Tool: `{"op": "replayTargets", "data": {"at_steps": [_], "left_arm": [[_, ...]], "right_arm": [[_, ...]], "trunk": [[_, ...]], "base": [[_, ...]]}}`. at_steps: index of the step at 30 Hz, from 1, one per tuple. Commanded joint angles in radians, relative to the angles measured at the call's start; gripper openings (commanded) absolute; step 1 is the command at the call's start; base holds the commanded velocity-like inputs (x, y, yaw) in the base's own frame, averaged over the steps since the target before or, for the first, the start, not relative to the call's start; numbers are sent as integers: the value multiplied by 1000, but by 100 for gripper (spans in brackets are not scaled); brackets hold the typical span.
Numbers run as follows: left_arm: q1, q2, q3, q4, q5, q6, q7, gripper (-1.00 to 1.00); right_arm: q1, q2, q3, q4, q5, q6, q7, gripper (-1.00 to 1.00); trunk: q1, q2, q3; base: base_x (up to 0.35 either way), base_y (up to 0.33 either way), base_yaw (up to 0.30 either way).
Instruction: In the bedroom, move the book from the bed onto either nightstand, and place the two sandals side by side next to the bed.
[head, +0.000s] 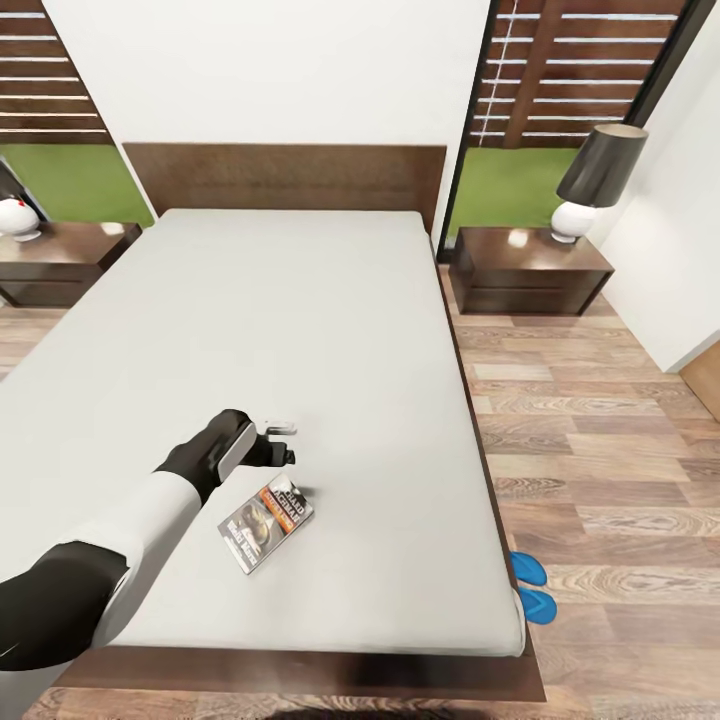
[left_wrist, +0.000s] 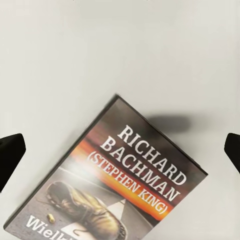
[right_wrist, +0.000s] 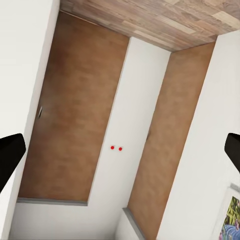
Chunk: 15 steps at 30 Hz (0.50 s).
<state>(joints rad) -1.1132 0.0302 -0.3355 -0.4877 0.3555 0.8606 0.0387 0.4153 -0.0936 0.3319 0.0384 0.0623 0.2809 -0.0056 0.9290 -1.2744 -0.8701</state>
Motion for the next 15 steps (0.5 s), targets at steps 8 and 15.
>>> {"op": "replayTargets", "data": {"at_steps": [8, 15], "left_arm": [[0, 2, -8, -2, 8, 2, 4, 100], [-1, 0, -8, -3, 8, -2, 4, 100]], "right_arm": [[0, 0, 1, -2, 7, 5, -1, 100], [0, 0, 1, -2, 7, 6, 1, 100]], "trunk": [[0, 0, -12], [0, 0, -24]], "base": [[0, 0, 0], [0, 0, 0]]}}
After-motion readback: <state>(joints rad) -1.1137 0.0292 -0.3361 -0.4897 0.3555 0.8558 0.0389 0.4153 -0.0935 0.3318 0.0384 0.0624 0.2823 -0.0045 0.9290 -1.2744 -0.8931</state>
